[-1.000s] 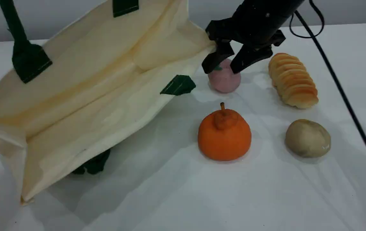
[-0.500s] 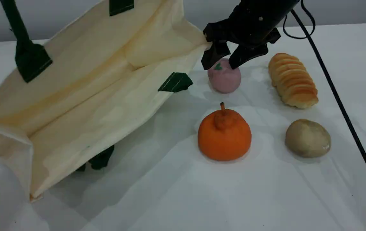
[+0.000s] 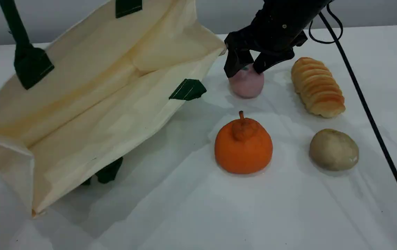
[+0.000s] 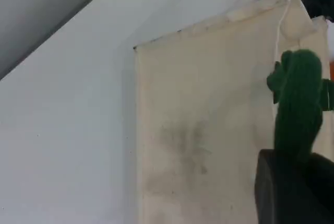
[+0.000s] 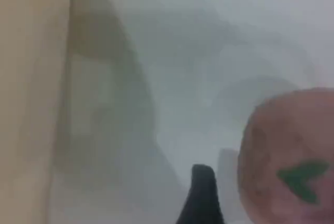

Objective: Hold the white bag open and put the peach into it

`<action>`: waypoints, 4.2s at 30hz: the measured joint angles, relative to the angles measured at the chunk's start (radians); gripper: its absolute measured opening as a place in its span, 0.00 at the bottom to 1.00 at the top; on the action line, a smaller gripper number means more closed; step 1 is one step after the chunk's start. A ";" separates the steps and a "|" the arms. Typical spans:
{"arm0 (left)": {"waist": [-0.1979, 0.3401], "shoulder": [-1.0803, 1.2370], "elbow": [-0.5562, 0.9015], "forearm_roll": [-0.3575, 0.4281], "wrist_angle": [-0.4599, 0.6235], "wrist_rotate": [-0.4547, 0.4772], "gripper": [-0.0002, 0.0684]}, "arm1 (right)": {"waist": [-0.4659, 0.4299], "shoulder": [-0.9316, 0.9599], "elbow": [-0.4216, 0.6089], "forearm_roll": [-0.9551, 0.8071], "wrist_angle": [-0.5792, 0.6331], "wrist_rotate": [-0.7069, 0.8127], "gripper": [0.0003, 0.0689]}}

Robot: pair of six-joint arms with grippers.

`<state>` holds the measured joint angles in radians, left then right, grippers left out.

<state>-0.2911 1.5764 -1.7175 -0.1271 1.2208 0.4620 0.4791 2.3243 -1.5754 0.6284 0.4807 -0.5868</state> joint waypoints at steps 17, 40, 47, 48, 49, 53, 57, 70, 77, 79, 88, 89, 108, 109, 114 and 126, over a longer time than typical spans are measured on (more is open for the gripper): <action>0.000 0.000 0.000 0.000 0.000 0.000 0.14 | 0.000 0.002 0.001 -0.053 -0.039 0.004 0.75; 0.000 0.000 0.000 -0.002 0.000 0.000 0.14 | -0.001 0.032 0.001 -0.064 -0.017 -0.008 0.38; 0.000 0.000 0.000 -0.002 0.000 0.000 0.14 | 0.001 -0.040 0.003 -0.190 0.063 0.068 0.38; 0.000 0.000 0.000 -0.002 0.000 0.000 0.14 | 0.001 -0.056 0.003 -0.214 0.063 0.090 0.38; 0.000 0.000 0.000 -0.002 0.000 0.000 0.14 | 0.001 -0.076 0.003 -0.246 0.064 0.113 0.38; 0.000 0.000 0.000 -0.002 0.000 0.000 0.14 | 0.000 -0.157 0.003 -0.368 0.098 0.217 0.38; 0.000 0.000 0.000 -0.002 0.000 0.000 0.14 | -0.001 -0.247 0.002 -0.506 0.133 0.329 0.38; 0.000 0.000 0.000 -0.003 0.000 0.007 0.14 | -0.002 -0.448 0.005 -0.671 0.334 0.508 0.38; 0.000 0.000 0.000 -0.011 0.000 0.007 0.14 | -0.002 -0.578 0.067 -0.640 0.361 0.509 0.38; 0.000 0.000 0.000 -0.015 0.001 0.007 0.14 | -0.002 -0.628 0.102 -0.628 0.358 0.508 0.38; 0.000 0.000 0.000 -0.035 0.001 0.008 0.14 | -0.002 -0.828 0.318 -0.565 0.248 0.504 0.38; 0.000 0.000 0.000 -0.035 0.001 0.008 0.14 | -0.002 -0.846 0.338 -0.543 0.240 0.495 0.38; -0.001 0.000 0.000 -0.151 0.001 0.024 0.14 | -0.001 -1.014 0.595 -0.281 0.098 0.311 0.38; -0.002 0.000 0.000 -0.166 0.001 0.024 0.14 | -0.001 -1.014 0.595 -0.272 0.098 0.307 0.38; -0.019 0.007 0.000 -0.197 0.000 0.024 0.14 | -0.001 -1.014 0.595 -0.224 0.097 0.260 0.38; -0.061 0.021 0.000 -0.184 0.000 0.027 0.14 | 0.000 -1.014 0.595 -0.133 0.110 0.186 0.38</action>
<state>-0.3523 1.5977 -1.7175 -0.3112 1.2204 0.4886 0.4791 1.3100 -0.9809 0.4956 0.5904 -0.4007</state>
